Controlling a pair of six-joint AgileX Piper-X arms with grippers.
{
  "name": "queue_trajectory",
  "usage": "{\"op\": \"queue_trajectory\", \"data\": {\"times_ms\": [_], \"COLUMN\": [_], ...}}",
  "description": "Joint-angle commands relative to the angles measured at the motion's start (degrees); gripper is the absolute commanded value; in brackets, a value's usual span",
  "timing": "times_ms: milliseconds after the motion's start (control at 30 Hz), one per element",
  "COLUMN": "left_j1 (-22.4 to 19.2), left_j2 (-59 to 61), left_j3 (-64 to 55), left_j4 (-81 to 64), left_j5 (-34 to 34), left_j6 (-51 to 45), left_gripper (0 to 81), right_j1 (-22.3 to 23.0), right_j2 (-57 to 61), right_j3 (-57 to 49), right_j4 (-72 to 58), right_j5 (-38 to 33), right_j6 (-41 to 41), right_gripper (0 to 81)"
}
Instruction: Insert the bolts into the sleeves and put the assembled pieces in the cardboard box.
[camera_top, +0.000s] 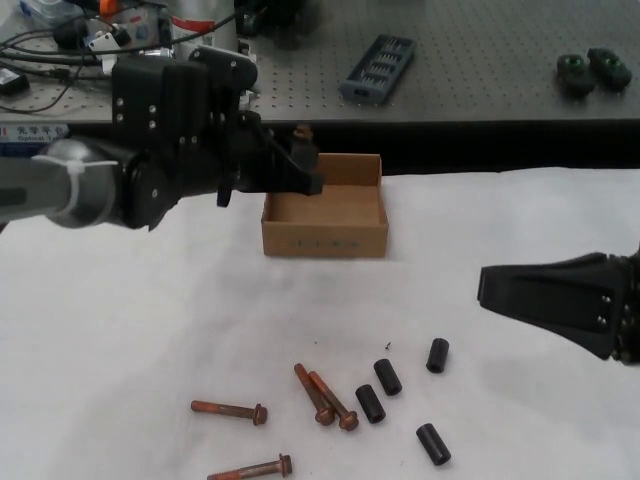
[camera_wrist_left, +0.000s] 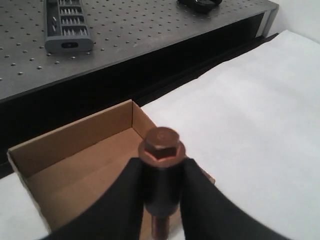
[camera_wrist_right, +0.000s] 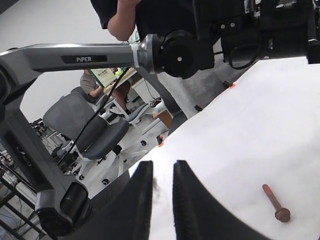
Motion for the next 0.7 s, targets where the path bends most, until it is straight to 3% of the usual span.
{"op": "queue_trajectory", "data": {"times_ms": [0, 667], "left_j1": [0.3, 3.9], "left_j2": [2.0, 11.8], "left_j3": [-4.2, -15.0], "left_j4": [2.6, 12.3], "left_j5": [0.6, -2.0], "left_j6": [1.7, 3.9], "left_gripper": [5.0, 5.0], "right_j1": [-0.4, -0.4], "right_j2": [-0.3, -9.3], "right_j3": [0.0, 0.2], "right_j4": [-0.1, 6.4], "right_j5": [-0.1, -0.1], "right_j6": [-0.1, -0.3], "right_gripper": [12.3, 12.3]}}
